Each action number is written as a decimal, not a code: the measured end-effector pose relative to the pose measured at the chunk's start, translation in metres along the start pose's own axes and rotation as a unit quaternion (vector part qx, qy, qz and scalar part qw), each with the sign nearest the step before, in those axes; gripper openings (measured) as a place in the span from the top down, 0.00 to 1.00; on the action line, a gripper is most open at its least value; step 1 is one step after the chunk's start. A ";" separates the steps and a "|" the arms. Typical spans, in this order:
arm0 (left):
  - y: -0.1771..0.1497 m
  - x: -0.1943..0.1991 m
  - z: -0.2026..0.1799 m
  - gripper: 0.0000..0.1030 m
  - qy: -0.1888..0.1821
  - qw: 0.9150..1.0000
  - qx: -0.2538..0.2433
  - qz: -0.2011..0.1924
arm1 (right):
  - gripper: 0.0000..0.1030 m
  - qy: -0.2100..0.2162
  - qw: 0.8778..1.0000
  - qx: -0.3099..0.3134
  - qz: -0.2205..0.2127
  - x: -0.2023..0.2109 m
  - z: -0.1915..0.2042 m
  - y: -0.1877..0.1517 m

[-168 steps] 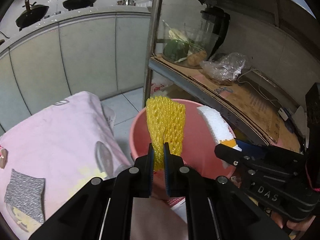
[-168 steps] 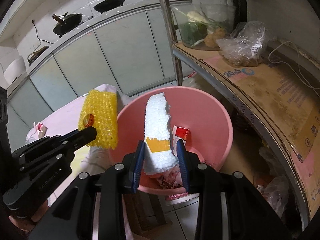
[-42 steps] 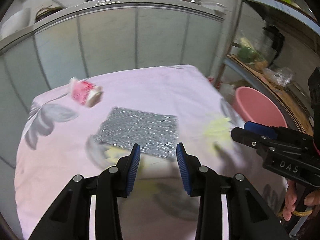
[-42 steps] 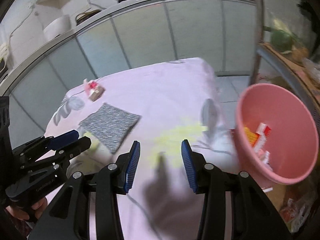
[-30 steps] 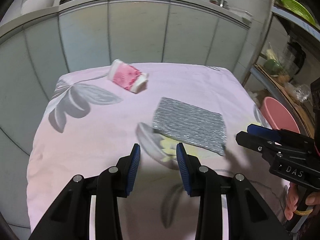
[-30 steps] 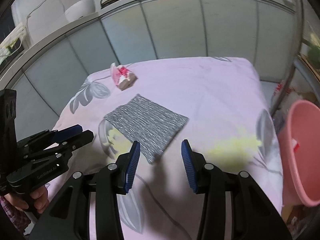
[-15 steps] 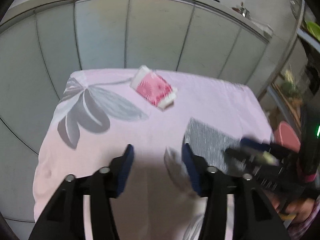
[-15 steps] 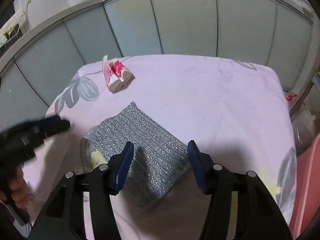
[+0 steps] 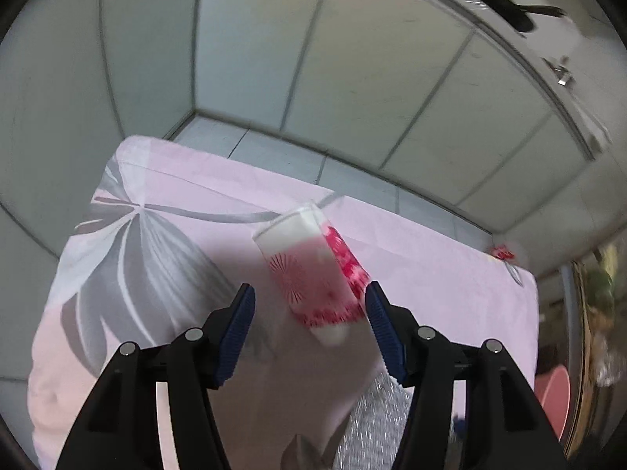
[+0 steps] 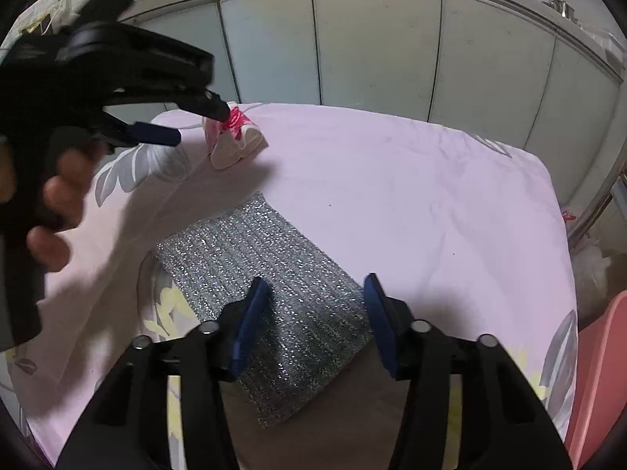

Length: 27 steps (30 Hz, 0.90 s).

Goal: Collect trash
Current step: 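Grasp the pink paper cup with the left gripper while the right grasps the grey mesh pad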

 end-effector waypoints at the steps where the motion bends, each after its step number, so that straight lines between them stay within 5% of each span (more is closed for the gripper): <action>1: 0.001 -0.004 0.000 0.44 0.006 1.000 0.003 0.002 | 0.61 0.003 1.000 -0.010 -0.004 0.002 -0.004 0.000; 7: 0.002 -0.008 0.000 0.50 0.008 1.000 -0.005 -0.007 | 0.76 0.022 0.999 -0.044 -0.015 0.007 -0.016 0.001; 13: -0.005 0.005 0.001 0.81 -0.004 0.999 -0.037 -0.024 | 0.83 0.028 0.999 -0.042 -0.013 0.012 -0.018 -0.001; 15: -0.007 0.008 0.003 0.93 -0.009 0.999 -0.039 -0.026 | 0.92 0.042 0.998 -0.047 -0.009 0.015 -0.015 -0.004; 27: -0.024 0.047 0.024 0.97 -0.046 0.994 -0.065 -0.070 | 0.97 0.099 0.992 -0.074 -0.009 0.040 0.003 -0.024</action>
Point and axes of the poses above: each gripper's, at about its wrist camera, not at the fingertips, and x roughly against the way its jaws point, z to its left, y to its top, the point moved 7 cm from there along -x, roughly the way its jaws point, and after that the axes turned 10 degrees about y, right-handed, at the moved point
